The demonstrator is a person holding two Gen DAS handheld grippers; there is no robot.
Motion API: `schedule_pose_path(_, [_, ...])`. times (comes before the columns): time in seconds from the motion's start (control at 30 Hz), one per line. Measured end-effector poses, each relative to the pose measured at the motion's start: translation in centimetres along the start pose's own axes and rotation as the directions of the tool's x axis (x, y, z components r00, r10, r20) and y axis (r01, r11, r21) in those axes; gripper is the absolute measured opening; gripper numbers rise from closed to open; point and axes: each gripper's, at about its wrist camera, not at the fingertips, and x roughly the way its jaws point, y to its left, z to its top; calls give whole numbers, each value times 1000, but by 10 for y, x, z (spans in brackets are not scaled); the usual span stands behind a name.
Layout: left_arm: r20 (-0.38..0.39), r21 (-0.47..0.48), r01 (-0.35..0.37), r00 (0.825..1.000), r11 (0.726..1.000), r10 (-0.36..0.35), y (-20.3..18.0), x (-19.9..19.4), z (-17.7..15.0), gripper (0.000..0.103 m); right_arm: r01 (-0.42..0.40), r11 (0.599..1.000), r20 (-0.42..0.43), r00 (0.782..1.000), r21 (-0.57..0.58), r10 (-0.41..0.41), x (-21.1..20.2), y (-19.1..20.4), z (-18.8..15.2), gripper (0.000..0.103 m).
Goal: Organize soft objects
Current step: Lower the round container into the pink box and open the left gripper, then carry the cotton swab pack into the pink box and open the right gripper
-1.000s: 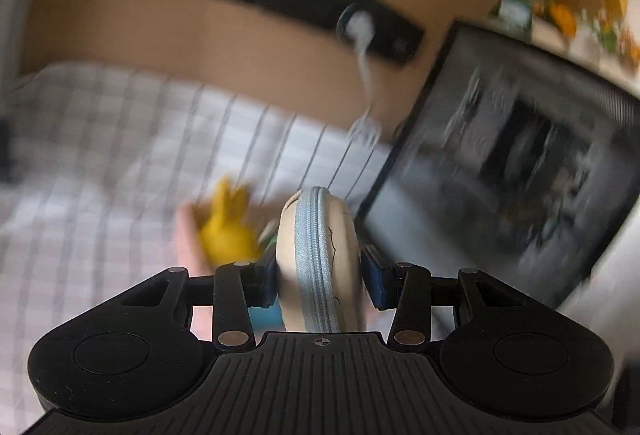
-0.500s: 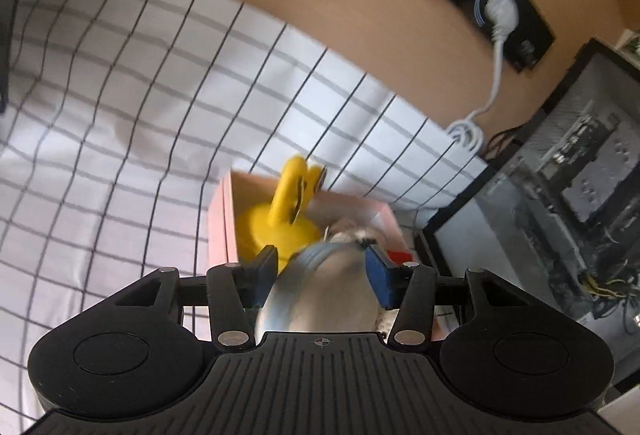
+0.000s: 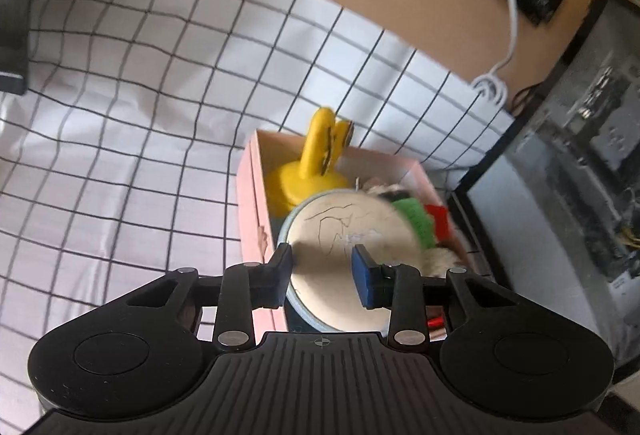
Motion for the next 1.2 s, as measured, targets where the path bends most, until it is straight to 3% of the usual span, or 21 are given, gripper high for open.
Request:
schedule_pose_path(0.13, [18, 37, 15, 1000, 999, -16, -6, 13, 4, 38, -8, 1000, 51, 999, 14, 7, 0, -13, 27, 79])
schedule_pose_path(0.23, [13, 33, 14, 1000, 999, -14, -6, 13, 6, 36, -58, 996, 119, 992, 74, 49, 5, -27, 63, 79])
schedule_pose_path(0.4, [37, -18, 32, 999, 999, -32, -1, -16, 3, 36, -79, 982, 209, 977, 173, 42, 51, -33, 134, 79])
schedule_pose_path(0.47, [35, -48, 46, 998, 998, -44, -1, -27, -1, 36, -102, 966, 206, 977, 238, 52, 83, -33, 159, 79])
schedule_pose_path(0.57, [25, -40, 71, 997, 997, -70, -8, -44, -11, 36, -78, 940, 104, 993, 331, 46, 139, -29, 180, 79])
schedule_pose_path(0.67, [2, 15, 44, 999, 999, -44, -15, -60, -29, 36, -11, 930, -51, 998, 367, 31, 191, -23, 173, 79])
schedule_pose_path(0.7, [-11, 34, 27, 1000, 999, -27, -15, -64, -35, 36, -10, 931, -65, 997, 366, 36, 199, -22, 167, 79])
schedule_pose_path(0.8, [-52, 86, -43, 997, 995, 48, -9, -71, -56, 36, -54, 933, -8, 998, 355, 60, 195, -22, 155, 80])
schedule_pose_path(0.9, [-82, 106, -90, 992, 990, 99, 4, -75, -74, 36, -58, 929, 41, 998, 366, 46, 172, -24, 146, 87])
schedule_pose_path(1.0, [-99, 127, -103, 988, 987, 116, 14, -74, -87, 36, -21, 929, 114, 993, 370, -23, 133, -21, 131, 89])
schedule_pose_path(1.1, [-96, 171, -98, 989, 980, 116, 17, -69, -101, 36, 38, 932, 169, 980, 361, -105, 91, -12, 113, 97])
schedule_pose_path(1.2, [-111, 193, -81, 988, 978, 104, 12, -57, -113, 36, 110, 937, 153, 974, 330, -168, 56, -2, 88, 98])
